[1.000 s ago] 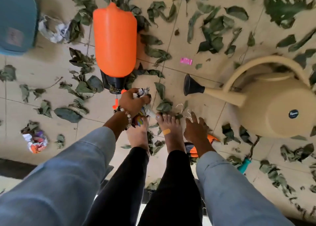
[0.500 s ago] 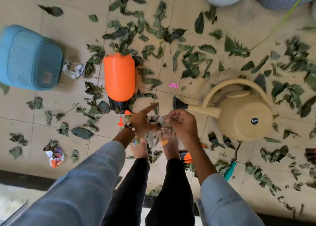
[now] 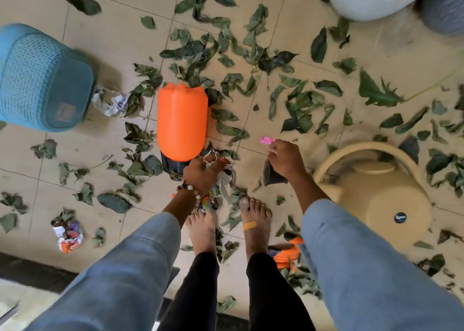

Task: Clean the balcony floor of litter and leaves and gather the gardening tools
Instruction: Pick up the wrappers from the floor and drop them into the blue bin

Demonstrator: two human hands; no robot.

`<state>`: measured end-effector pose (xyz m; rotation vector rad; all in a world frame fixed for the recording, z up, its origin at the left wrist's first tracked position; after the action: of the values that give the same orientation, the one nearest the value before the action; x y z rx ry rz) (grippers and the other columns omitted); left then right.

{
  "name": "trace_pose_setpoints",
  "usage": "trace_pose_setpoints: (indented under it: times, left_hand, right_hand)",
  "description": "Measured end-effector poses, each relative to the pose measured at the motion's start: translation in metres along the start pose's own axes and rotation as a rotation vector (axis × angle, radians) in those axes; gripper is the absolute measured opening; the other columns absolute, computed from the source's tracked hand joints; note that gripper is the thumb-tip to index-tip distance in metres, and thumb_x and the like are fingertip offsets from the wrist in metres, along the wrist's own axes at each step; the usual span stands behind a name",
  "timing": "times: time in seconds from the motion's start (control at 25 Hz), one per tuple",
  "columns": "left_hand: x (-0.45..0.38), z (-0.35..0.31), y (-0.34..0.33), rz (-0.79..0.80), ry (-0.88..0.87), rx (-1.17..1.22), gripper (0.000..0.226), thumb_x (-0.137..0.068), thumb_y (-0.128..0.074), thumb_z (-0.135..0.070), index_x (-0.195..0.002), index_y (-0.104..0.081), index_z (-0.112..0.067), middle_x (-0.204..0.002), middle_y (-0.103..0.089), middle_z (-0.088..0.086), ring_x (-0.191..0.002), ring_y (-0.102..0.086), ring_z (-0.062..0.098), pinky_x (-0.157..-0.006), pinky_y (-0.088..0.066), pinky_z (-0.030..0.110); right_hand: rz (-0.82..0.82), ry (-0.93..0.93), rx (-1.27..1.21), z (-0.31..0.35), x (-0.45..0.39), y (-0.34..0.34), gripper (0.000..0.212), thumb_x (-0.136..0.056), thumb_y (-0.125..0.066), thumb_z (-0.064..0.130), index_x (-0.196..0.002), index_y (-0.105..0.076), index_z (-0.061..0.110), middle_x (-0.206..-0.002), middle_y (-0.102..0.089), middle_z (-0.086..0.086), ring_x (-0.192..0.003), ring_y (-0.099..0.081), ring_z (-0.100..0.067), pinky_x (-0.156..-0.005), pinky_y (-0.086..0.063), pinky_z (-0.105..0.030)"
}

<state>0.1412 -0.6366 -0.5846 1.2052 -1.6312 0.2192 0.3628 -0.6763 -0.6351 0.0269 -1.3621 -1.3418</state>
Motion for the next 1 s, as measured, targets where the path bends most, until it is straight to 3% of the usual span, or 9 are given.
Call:
trace_pose_setpoints:
  times: [0.08, 0.2, 0.4, 0.48, 0.64, 0.76, 0.88, 1.0]
  left_hand:
    - [-0.029, 0.019, -0.002, -0.019, 0.003, 0.056, 0.033, -0.087, -0.068, -0.040, -0.101, -0.072, -0.010, -0.093, -0.069, 0.020, -0.099, -0.063, 0.039, -0.080, -0.048, 0.034]
    - [-0.063, 0.039, -0.007, -0.001, -0.008, 0.136, 0.030, -0.084, -0.071, -0.040, -0.094, -0.075, -0.012, -0.084, -0.070, 0.010, -0.096, -0.065, 0.037, -0.080, -0.049, 0.035]
    - [-0.085, 0.064, -0.019, -0.007, 0.004, 0.227, 0.062, -0.058, -0.067, -0.065, -0.091, -0.074, -0.012, -0.091, -0.074, 0.011, -0.088, -0.067, 0.025, -0.087, -0.054, 0.045]
    - [-0.078, 0.063, -0.017, -0.001, 0.023, 0.273, 0.057, -0.062, -0.069, -0.060, -0.093, -0.074, -0.013, -0.094, -0.074, 0.006, -0.091, -0.066, 0.022, -0.092, -0.052, 0.044]
    - [-0.039, 0.040, 0.002, -0.036, 0.072, 0.332, 0.051, -0.062, -0.069, -0.062, -0.089, -0.075, -0.019, -0.090, -0.074, 0.003, -0.092, -0.066, 0.025, -0.091, -0.051, 0.040]
    - [0.017, -0.004, 0.031, 0.004, 0.062, 0.426, 0.016, -0.086, -0.071, -0.030, -0.078, -0.073, -0.016, -0.077, -0.068, 0.006, -0.079, -0.061, 0.025, -0.083, -0.049, 0.037]
    - [0.085, -0.046, 0.058, 0.079, 0.046, 0.440, 0.023, -0.091, -0.065, -0.014, -0.068, -0.065, -0.009, -0.064, -0.060, 0.006, -0.063, -0.051, 0.020, -0.066, -0.042, 0.029]
    - [0.157, -0.079, 0.089, 0.105, 0.015, 0.408, 0.022, -0.090, -0.065, -0.016, -0.087, -0.071, 0.005, -0.082, -0.069, 0.016, -0.077, -0.061, 0.032, -0.076, -0.049, 0.038]
  right_hand:
    - [0.044, 0.046, 0.188, -0.005, -0.032, -0.018, 0.032, -0.094, -0.054, 0.017, -0.123, -0.055, 0.004, -0.119, -0.059, -0.020, -0.113, -0.054, -0.034, -0.091, -0.045, -0.036]
    - [-0.024, 0.141, 0.423, -0.002, -0.067, -0.040, 0.028, -0.094, -0.052, 0.015, -0.120, -0.052, 0.005, -0.118, -0.057, -0.020, -0.109, -0.056, -0.034, -0.086, -0.048, -0.037]
    - [0.015, 0.259, 0.585, 0.000, -0.095, -0.062, 0.022, -0.094, -0.053, 0.013, -0.110, -0.060, 0.001, -0.111, -0.060, -0.020, -0.104, -0.059, -0.034, -0.082, -0.050, -0.037]
    - [-0.003, 0.251, 0.411, 0.003, -0.090, -0.055, 0.018, -0.089, -0.062, 0.015, -0.100, -0.065, 0.001, -0.103, -0.063, -0.019, -0.098, -0.060, -0.034, -0.079, -0.048, -0.034]
    - [-0.002, 0.064, -0.295, 0.030, -0.034, -0.030, 0.010, -0.079, -0.076, 0.015, -0.077, -0.068, 0.009, -0.079, -0.069, -0.013, -0.076, -0.065, -0.025, -0.073, -0.054, -0.034]
    - [0.148, -0.121, -0.878, 0.075, 0.034, 0.008, 0.014, -0.083, -0.067, -0.004, -0.083, -0.067, 0.010, -0.089, -0.069, -0.017, -0.077, -0.068, -0.028, -0.076, -0.058, -0.046]
    - [0.159, -0.133, -0.968, 0.121, 0.097, 0.053, 0.023, -0.086, -0.057, -0.010, -0.101, -0.069, 0.002, -0.098, -0.069, -0.010, -0.083, -0.068, -0.022, -0.068, -0.058, -0.029]
    - [0.176, -0.089, -0.891, 0.160, 0.154, 0.102, 0.037, -0.083, -0.052, -0.011, -0.080, -0.076, 0.016, -0.094, -0.073, -0.007, -0.092, -0.068, -0.027, -0.077, -0.056, -0.035]
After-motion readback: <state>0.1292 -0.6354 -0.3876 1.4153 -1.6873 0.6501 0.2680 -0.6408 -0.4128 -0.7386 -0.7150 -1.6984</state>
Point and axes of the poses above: each hand's wrist, its own x-axis away from the middle knuckle, its own y-axis out of the back of the hand, z = x × y, the point moved 3 cm from there along -x, towards the middle knuckle
